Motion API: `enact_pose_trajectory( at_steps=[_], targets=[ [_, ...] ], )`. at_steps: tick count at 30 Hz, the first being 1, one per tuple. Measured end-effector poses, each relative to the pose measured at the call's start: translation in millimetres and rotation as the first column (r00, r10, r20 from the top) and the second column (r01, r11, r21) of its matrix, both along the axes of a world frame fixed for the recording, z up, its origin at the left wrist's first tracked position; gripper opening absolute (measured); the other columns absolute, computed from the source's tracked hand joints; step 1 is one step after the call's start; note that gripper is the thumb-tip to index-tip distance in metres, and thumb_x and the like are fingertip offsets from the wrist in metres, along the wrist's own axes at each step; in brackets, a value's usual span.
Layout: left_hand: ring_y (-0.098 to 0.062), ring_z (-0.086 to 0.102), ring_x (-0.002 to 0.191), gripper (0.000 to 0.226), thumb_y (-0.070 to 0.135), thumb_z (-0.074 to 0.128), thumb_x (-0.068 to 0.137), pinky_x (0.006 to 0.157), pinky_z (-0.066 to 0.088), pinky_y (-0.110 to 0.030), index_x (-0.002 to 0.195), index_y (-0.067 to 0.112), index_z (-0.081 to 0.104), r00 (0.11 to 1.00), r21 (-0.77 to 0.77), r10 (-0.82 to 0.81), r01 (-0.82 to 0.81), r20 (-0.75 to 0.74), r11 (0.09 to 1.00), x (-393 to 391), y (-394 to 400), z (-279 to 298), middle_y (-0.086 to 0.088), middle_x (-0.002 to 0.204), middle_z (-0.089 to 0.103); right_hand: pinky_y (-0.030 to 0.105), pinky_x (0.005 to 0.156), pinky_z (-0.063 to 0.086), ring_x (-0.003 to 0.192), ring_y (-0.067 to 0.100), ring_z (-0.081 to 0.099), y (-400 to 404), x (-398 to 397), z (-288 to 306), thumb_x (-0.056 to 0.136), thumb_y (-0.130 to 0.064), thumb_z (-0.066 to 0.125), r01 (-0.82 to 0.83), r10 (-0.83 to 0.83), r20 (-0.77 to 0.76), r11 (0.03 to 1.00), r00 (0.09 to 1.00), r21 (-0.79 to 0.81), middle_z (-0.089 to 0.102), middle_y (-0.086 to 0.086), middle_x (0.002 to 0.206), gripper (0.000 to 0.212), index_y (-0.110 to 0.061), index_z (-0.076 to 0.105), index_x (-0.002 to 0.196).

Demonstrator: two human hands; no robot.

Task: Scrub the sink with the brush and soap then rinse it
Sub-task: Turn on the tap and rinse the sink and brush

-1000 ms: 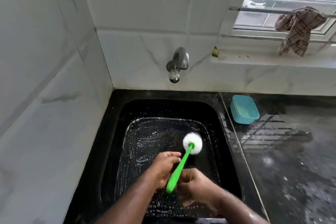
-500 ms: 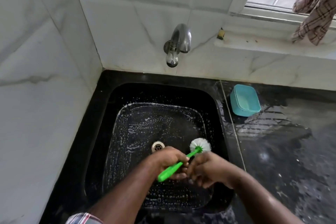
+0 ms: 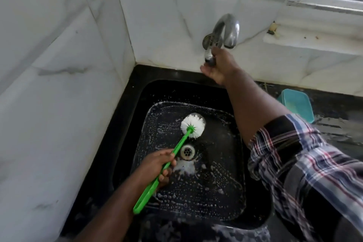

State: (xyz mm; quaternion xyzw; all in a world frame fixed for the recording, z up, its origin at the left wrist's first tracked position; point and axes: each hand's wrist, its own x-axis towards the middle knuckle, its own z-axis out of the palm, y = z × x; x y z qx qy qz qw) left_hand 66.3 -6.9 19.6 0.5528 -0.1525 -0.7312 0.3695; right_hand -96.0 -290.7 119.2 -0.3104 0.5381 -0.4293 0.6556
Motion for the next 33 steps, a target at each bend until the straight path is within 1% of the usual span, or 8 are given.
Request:
enact_pose_trajectory(
  at_steps=[3, 6, 9, 15, 22, 27, 31, 33],
  targets=[
    [-0.006, 0.036, 0.04, 0.028, 0.003, 0.048, 0.099, 0.033, 0.027, -0.011, 0.126, 0.004, 0.055, 0.999, 0.003, 0.039, -0.039, -0.017, 0.999, 10, 5, -3, -0.007, 0.074, 0.055, 0.048, 0.087, 0.057, 0.062, 0.013, 0.048, -3, 4, 2, 0.095, -0.015, 0.056, 0.095, -0.095, 0.103, 0.995, 0.99, 0.007, 0.05, 0.009, 0.087, 0.029, -0.006, 0.053, 0.123],
    [-0.006, 0.036, 0.041, 0.031, 0.003, 0.048, 0.099, 0.032, 0.028, -0.011, 0.129, 0.003, 0.052, 0.998, 0.006, 0.056, -0.056, -0.026, 0.998, 13, 8, -3, -0.008, 0.077, 0.055, 0.046, 0.089, 0.057, 0.048, 0.009, 0.045, 0, 4, 3, 0.094, -0.012, 0.057, 0.104, -0.104, 0.078, 0.995, 0.992, -0.004, 0.047, 0.005, 0.068, 0.022, -0.005, 0.057, 0.115],
    [-0.007, 0.037, 0.043, 0.03, 0.003, 0.049, 0.099, 0.032, 0.028, -0.012, 0.129, 0.002, 0.052, 0.996, 0.002, 0.078, -0.078, -0.053, 0.997, 14, 10, -2, -0.008, 0.077, 0.055, 0.042, 0.089, 0.057, 0.05, 0.008, 0.046, 0, 7, 3, 0.092, -0.013, 0.06, 0.112, -0.112, 0.013, 0.994, 0.994, -0.009, 0.046, 0.001, 0.059, 0.017, -0.008, 0.06, 0.109],
    [-0.007, 0.036, 0.042, 0.028, 0.003, 0.049, 0.099, 0.032, 0.028, -0.012, 0.126, 0.001, 0.052, 0.994, -0.003, 0.083, -0.083, -0.071, 0.997, 13, 14, 2, -0.008, 0.076, 0.055, 0.03, 0.067, 0.059, 0.075, 0.011, 0.057, -2, 11, 3, 0.083, -0.025, 0.072, 0.134, -0.137, -0.07, 0.99, 0.988, -0.04, 0.056, 0.001, 0.085, 0.039, -0.012, 0.061, 0.118],
    [-0.008, 0.037, 0.043, 0.023, 0.004, 0.051, 0.098, 0.034, 0.027, -0.012, 0.121, 0.004, 0.057, 0.994, -0.001, 0.084, -0.084, -0.066, 0.996, 8, 18, 9, -0.007, 0.074, 0.057, 0.04, 0.087, 0.057, 0.097, 0.024, 0.056, 18, 5, -1, 0.089, -0.028, 0.07, -0.009, 0.011, -0.115, 1.0, 0.993, 0.017, 0.056, 0.009, 0.112, 0.034, -0.012, 0.055, 0.115],
    [-0.007, 0.036, 0.043, 0.019, 0.004, 0.05, 0.099, 0.033, 0.026, -0.011, 0.115, -0.001, 0.057, 0.992, -0.015, 0.083, -0.085, -0.094, 0.996, 2, 17, 12, -0.006, 0.072, 0.056, 0.036, 0.077, 0.059, 0.112, 0.032, 0.055, 22, -2, 6, 0.09, -0.023, 0.066, -0.021, 0.023, -0.05, 0.999, 0.998, 0.041, 0.051, 0.02, 0.123, 0.027, -0.007, 0.059, 0.11],
    [-0.007, 0.036, 0.044, 0.016, 0.006, 0.051, 0.099, 0.034, 0.027, -0.011, 0.112, 0.001, 0.058, 0.991, -0.02, 0.077, -0.08, -0.107, 0.997, -1, 18, 12, -0.006, 0.073, 0.056, 0.033, 0.061, 0.06, 0.1, 0.03, 0.062, 28, 3, 10, 0.095, -0.013, 0.055, -0.054, 0.066, -0.27, 0.997, 0.961, 0.052, 0.056, 0.023, 0.119, 0.021, -0.004, 0.054, 0.114],
    [-0.007, 0.035, 0.044, 0.016, 0.009, 0.052, 0.099, 0.034, 0.027, -0.011, 0.111, 0.001, 0.058, 0.992, -0.023, 0.079, -0.082, -0.1, 0.996, -2, 17, 12, -0.007, 0.074, 0.055, 0.031, 0.057, 0.06, 0.102, 0.03, 0.065, 36, 1, 11, 0.098, -0.005, 0.045, -0.161, 0.186, -0.357, 0.982, 0.916, 0.097, 0.059, 0.026, 0.119, 0.027, 0.005, 0.051, 0.123]
  ],
)
